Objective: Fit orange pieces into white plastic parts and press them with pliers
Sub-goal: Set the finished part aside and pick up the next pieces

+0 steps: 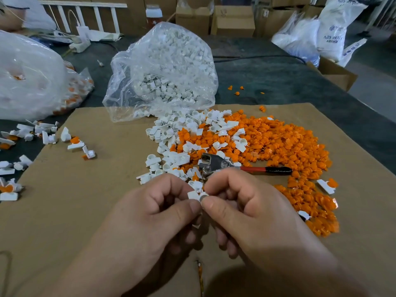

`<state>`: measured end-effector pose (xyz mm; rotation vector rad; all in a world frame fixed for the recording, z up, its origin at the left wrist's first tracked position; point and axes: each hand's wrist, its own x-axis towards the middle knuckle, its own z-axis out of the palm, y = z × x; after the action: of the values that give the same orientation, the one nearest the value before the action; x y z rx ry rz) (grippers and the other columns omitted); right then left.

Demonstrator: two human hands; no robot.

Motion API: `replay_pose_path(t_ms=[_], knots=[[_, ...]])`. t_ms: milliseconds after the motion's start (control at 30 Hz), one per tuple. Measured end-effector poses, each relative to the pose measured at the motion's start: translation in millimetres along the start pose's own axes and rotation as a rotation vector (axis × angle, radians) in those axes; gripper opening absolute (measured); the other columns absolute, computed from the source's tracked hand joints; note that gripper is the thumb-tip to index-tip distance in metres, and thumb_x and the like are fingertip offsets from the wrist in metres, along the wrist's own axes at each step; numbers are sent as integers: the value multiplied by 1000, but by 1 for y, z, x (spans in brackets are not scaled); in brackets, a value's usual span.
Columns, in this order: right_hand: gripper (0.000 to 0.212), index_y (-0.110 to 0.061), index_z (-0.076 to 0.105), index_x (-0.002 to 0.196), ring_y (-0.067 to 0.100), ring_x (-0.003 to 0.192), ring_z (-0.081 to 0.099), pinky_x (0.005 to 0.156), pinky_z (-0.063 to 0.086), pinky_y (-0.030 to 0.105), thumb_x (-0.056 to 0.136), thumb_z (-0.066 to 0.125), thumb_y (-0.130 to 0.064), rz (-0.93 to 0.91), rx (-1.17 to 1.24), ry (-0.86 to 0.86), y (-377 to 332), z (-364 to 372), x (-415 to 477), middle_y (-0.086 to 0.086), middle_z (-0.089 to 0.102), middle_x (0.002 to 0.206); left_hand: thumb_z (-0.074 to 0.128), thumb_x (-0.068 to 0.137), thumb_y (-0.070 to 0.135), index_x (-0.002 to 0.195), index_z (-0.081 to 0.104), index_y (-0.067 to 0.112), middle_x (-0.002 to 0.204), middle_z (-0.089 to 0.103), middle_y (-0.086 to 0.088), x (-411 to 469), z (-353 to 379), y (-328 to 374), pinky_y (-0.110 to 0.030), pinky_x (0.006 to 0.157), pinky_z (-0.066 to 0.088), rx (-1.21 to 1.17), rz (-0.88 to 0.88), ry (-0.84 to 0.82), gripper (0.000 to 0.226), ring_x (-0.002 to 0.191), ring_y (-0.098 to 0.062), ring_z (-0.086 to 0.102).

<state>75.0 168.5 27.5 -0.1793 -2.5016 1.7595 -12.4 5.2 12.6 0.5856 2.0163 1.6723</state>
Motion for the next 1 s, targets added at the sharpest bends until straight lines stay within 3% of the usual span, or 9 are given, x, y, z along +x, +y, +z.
replay_pose_path(t_ms=[133, 333, 467, 567, 800, 1000], knots=[[30, -51, 55, 112, 5, 62, 65, 54, 51, 17, 95, 59, -27, -91, -32, -94, -4, -2, -2, -11, 66, 78, 77, 57, 38, 73, 72, 18, 63, 65, -12, -2, 2, 2, -22, 38, 42, -271, 3, -49, 26, 46, -18, 58], [29, -47, 57, 115, 7, 65, 66, 55, 52, 19, 94, 60, -28, -78, -3, -107, -3, -2, -1, -11, 67, 82, 76, 54, 35, 71, 73, 17, 58, 63, -8, -3, 4, 8, -21, 36, 41, -282, 17, -3, 25, 42, -15, 56], [22, -48, 58, 112, 4, 64, 65, 55, 53, 20, 95, 57, -33, -93, -31, -112, -4, -2, -2, -12, 66, 81, 73, 63, 17, 68, 72, 15, 57, 62, -10, -4, 5, 11, -21, 33, 38, -308, -26, 16, 5, 40, -17, 54], [19, -49, 57, 111, 3, 63, 64, 55, 55, 22, 94, 54, -41, -97, -60, -101, -4, -2, -1, -12, 67, 83, 68, 65, 14, 66, 72, 12, 58, 60, -13, -4, 7, 13, -20, 30, 36, -405, -75, 6, 4, 37, -18, 53], [21, -47, 58, 112, 1, 61, 63, 54, 53, 20, 91, 54, -46, -75, -44, -107, -3, -1, -1, -17, 67, 78, 71, 64, 22, 59, 69, 14, 57, 59, -15, -3, 3, 14, -18, 29, 36, -469, -145, -50, 10, 35, -18, 53], [19, -45, 59, 110, 4, 61, 64, 54, 55, 24, 93, 50, -49, -91, -102, -124, -4, -2, 0, -5, 68, 77, 70, 76, 33, 63, 70, 19, 56, 62, -9, 0, -1, 6, -19, 36, 45, -443, -57, -162, 19, 41, -15, 59]])
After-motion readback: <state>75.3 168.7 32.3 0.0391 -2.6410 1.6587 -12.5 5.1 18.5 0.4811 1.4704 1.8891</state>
